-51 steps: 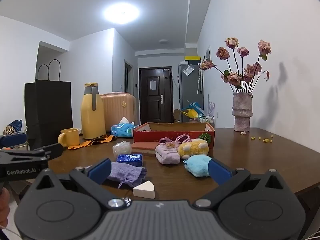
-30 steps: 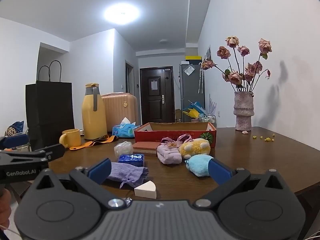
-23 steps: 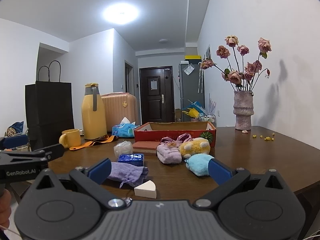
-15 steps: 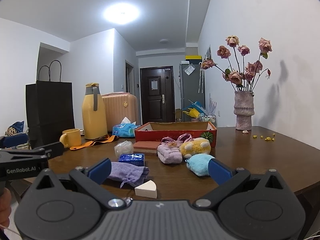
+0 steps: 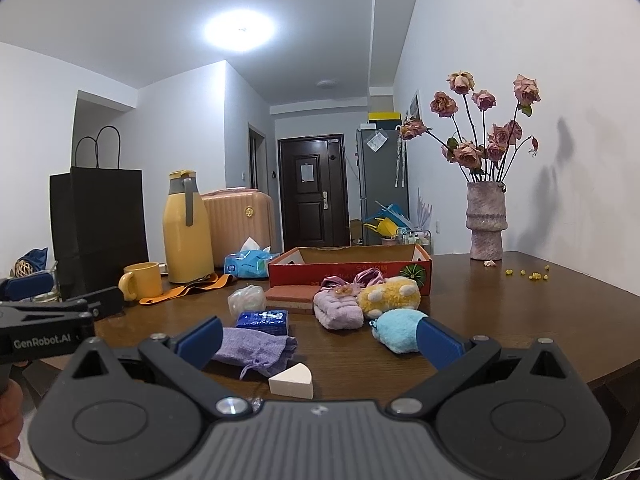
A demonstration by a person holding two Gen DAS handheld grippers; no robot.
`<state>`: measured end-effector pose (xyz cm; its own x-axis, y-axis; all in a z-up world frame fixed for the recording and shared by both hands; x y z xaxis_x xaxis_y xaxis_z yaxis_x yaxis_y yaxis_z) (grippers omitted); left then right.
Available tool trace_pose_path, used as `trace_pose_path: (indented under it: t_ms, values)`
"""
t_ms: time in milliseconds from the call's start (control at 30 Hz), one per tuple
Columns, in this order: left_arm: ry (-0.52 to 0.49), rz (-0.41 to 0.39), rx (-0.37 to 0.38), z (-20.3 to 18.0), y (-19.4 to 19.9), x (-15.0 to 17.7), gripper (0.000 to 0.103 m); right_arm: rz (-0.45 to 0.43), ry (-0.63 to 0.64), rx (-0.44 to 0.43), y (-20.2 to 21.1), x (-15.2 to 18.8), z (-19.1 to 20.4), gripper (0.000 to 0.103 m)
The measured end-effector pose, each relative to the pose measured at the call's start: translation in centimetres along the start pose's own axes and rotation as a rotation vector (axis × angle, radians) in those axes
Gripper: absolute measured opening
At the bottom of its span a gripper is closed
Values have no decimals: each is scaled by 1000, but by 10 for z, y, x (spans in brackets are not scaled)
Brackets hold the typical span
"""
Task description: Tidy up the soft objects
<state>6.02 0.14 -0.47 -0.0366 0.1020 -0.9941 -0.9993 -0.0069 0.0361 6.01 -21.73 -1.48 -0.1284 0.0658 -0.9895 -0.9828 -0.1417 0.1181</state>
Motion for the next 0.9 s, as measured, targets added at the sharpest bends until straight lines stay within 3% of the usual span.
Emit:
trace_pose_path:
  t_ms: [900]
  values:
    - [1,16,4,0,-1,3,103,4,-7,-5,-1,2,-1,103]
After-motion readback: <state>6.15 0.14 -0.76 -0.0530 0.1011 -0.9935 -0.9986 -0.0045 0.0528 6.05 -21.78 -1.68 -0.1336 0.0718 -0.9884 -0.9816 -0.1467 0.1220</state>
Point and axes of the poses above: each gripper's, at about its wrist camera, not at the fingertips, and y roughly against the way its jaws point, z to its left, x to its underside, the point moved 6 cm from there along -y, roughly the way its jaws point, and after that the axes turned 3 degrees about -z, right-handed, at the moved point
